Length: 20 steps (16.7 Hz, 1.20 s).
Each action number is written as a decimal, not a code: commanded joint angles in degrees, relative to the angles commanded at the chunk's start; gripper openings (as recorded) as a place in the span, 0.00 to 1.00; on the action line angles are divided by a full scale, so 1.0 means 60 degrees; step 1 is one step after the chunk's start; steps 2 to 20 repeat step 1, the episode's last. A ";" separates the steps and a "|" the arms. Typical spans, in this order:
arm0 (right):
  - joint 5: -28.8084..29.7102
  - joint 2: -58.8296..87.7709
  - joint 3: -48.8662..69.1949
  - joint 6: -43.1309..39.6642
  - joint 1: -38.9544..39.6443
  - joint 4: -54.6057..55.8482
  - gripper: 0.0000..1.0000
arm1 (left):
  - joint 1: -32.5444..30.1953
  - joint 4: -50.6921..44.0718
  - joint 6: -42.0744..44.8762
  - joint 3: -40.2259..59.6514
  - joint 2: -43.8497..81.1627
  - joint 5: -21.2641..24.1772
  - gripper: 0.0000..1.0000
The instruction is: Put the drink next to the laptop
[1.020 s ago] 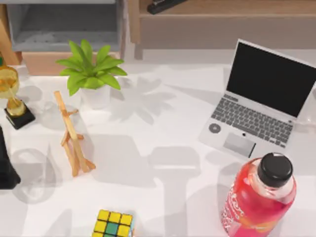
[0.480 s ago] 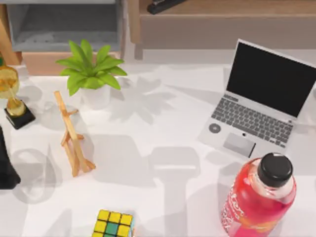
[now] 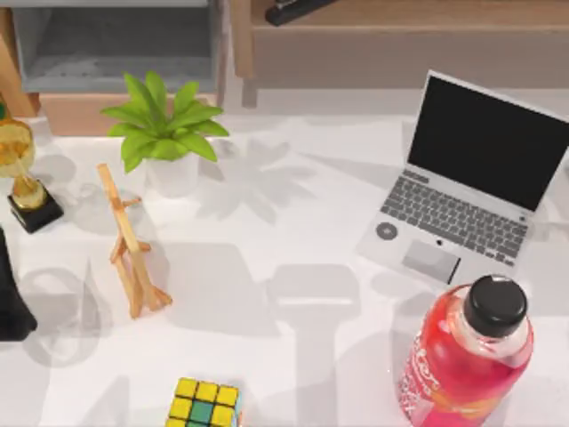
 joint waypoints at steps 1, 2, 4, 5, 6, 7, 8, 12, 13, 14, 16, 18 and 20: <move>0.0000 0.0000 0.0000 0.0000 0.0000 0.0000 1.00 | 0.0000 0.0000 0.0000 0.0000 0.0000 0.0000 1.00; 0.0000 0.0000 0.0000 0.0000 0.0000 0.0000 1.00 | 0.0000 0.0000 0.0000 0.0000 0.0000 0.0000 1.00; 0.0000 0.0000 0.0000 0.0000 0.0000 0.0000 1.00 | 0.0000 0.0000 0.0000 0.0000 0.0000 0.0000 1.00; 0.0000 0.0000 0.0000 0.0000 0.0000 0.0000 1.00 | 0.0000 0.0000 0.0000 0.0000 0.0000 0.0000 1.00; 0.0000 0.0000 0.0000 0.0000 0.0000 0.0000 1.00 | 0.0000 0.0000 0.0000 0.0000 0.0000 0.0000 1.00; 0.0000 0.0000 0.0000 0.0000 0.0000 0.0000 1.00 | 0.0000 0.0000 0.0000 0.0000 0.0000 0.0000 1.00; 0.0000 0.0000 0.0000 0.0000 0.0000 0.0000 1.00 | 0.0000 0.0000 0.0000 0.0000 0.0000 0.0000 1.00; 0.0000 0.0000 0.0000 0.0000 0.0000 0.0000 1.00 | 0.0000 0.0000 0.0000 0.0000 0.0000 0.0000 1.00; 0.0000 0.0000 0.0000 0.0000 0.0000 0.0000 1.00 | 0.0000 0.0000 0.0000 0.0000 0.0000 0.0000 1.00; 0.0000 0.0000 0.0000 0.0000 0.0000 0.0000 1.00 | 0.0000 0.0000 0.0000 0.0000 0.0000 0.0000 1.00; 0.0000 0.0000 0.0000 0.0000 0.0000 0.0000 1.00 | 0.0000 0.0000 0.0000 0.0000 0.0000 0.0000 1.00; 0.0000 0.0000 0.0000 0.0000 0.0000 0.0000 1.00 | 0.0000 0.0000 0.0000 0.0000 0.0000 0.0000 1.00; 0.0000 0.0000 0.0000 0.0000 0.0000 0.0000 1.00 | 0.0000 0.0000 0.0000 0.0000 0.0000 0.0000 1.00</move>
